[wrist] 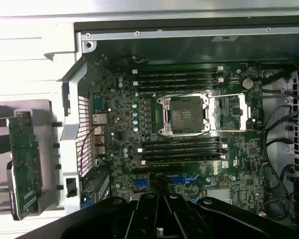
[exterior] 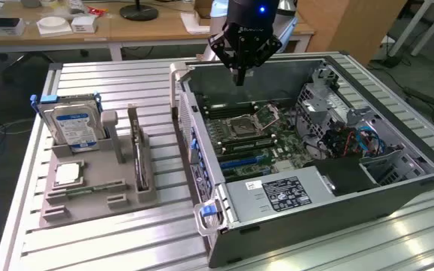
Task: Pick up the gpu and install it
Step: 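Reach for the gpu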
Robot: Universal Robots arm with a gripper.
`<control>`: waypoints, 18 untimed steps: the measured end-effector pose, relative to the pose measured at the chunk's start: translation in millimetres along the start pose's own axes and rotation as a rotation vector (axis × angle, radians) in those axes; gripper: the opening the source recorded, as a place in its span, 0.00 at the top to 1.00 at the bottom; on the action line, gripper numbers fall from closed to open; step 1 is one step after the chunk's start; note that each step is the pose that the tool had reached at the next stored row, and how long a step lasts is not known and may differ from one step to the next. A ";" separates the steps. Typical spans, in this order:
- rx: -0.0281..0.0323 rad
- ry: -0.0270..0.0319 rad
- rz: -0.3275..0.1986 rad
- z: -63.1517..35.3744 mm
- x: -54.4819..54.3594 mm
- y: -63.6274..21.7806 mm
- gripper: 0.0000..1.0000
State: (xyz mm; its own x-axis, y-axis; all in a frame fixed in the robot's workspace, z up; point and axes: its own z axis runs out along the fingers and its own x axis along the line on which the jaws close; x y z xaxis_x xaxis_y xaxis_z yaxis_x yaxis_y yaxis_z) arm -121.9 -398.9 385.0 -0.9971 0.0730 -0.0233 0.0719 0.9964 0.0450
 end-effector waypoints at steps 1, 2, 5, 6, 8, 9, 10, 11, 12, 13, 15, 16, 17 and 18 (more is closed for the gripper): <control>0.0000 0.0000 0.000 0.0 0.0 0.0 0.90; 0.0000 0.0000 0.000 0.0 0.0 0.0 0.90; -0.0001 0.0000 0.000 0.0 0.0 0.0 0.90; -0.0001 0.0000 0.000 0.0 0.0 0.0 0.90; -0.0003 -0.0001 0.000 0.1 0.7 0.0 0.90; -0.0002 -0.0001 0.000 0.1 1.3 -0.1 0.90; -0.0001 -0.0001 0.000 0.0 2.5 -0.2 0.90; -0.0001 -0.0001 0.000 -0.1 4.1 -0.3 0.90; 0.0000 0.0001 0.000 -0.2 5.6 -0.4 0.90; 0.0000 0.0000 0.000 -0.2 7.0 -0.5 0.90; 0.0000 0.0000 0.000 -0.2 9.9 -0.7 0.90; 0.0000 0.0000 0.000 -0.3 11.4 -0.8 0.90; 0.0000 0.0000 0.000 -0.4 13.1 -0.9 0.90; 0.0000 0.0000 0.000 -0.4 14.8 -1.1 0.90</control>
State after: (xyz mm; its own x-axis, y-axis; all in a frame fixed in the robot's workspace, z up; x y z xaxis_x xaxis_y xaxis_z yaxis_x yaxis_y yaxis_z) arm -136.7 -398.9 385.0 -0.9971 0.0729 -0.0233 0.0718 0.9964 0.0451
